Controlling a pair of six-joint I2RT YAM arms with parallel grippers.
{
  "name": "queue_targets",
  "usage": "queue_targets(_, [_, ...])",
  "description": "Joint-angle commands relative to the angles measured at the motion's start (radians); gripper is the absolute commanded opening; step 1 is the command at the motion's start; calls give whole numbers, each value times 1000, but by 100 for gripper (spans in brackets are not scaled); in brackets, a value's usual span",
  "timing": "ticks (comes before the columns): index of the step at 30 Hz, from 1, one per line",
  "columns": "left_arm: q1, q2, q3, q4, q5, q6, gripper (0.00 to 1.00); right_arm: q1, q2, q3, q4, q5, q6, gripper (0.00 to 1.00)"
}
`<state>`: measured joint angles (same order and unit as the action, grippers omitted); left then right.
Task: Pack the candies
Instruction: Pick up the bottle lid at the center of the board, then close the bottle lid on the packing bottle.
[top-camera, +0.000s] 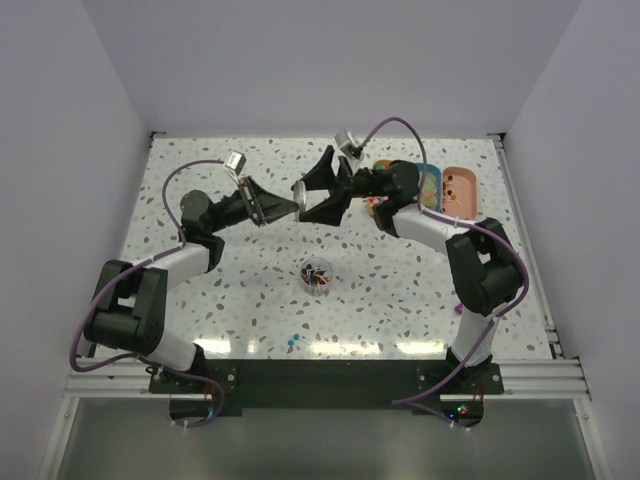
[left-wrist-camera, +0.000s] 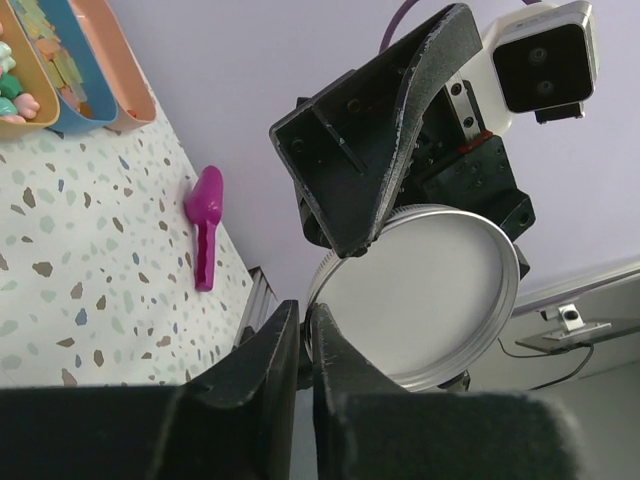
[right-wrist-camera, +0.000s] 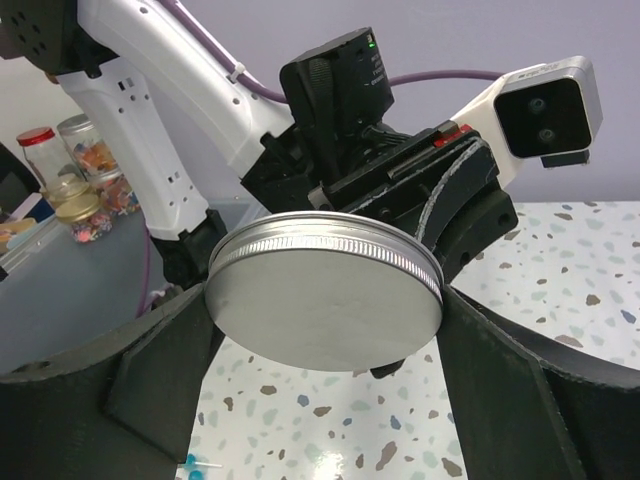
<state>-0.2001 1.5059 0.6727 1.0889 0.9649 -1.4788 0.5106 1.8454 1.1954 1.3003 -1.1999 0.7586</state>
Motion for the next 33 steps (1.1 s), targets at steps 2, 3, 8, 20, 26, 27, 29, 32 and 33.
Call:
queue_targets(2, [-5,-3,-1,28,-9,46,21,9,-17,29,165,-30,7,59])
queue_targets(3, [-4,-7,-1,-4,-11,76,29,9,-23,20,122,-30,-5,59])
queue_targets(8, [19,-30,7,-147,-17,195,47,2,-118,-39,-163,-1,-230,57])
queue_targets(20, [87,-243,211,-1248,-579,1024,59,35,-244,200,-1767,454,-1123,50])
queue_targets(26, [85,-360,205,-1389,-989,1167,61,147,-173,312,-2101,812,-1125,52])
queue_targets(27, [85,-378,197,-1394,-1053,1180,62,163,-163,325,-2157,842,-1108,52])
queue_targets(29, [84,-392,189,-1409,-1116,1193,65,213,-123,371,-2213,934,-1095,52])
queue_targets(32, [79,-411,169,-1396,-1198,1219,69,281,-60,444,-2314,1028,-1067,53])
queue_targets(33, [79,-411,157,-1390,-1203,1221,73,299,-46,460,-2358,1049,-1056,53])
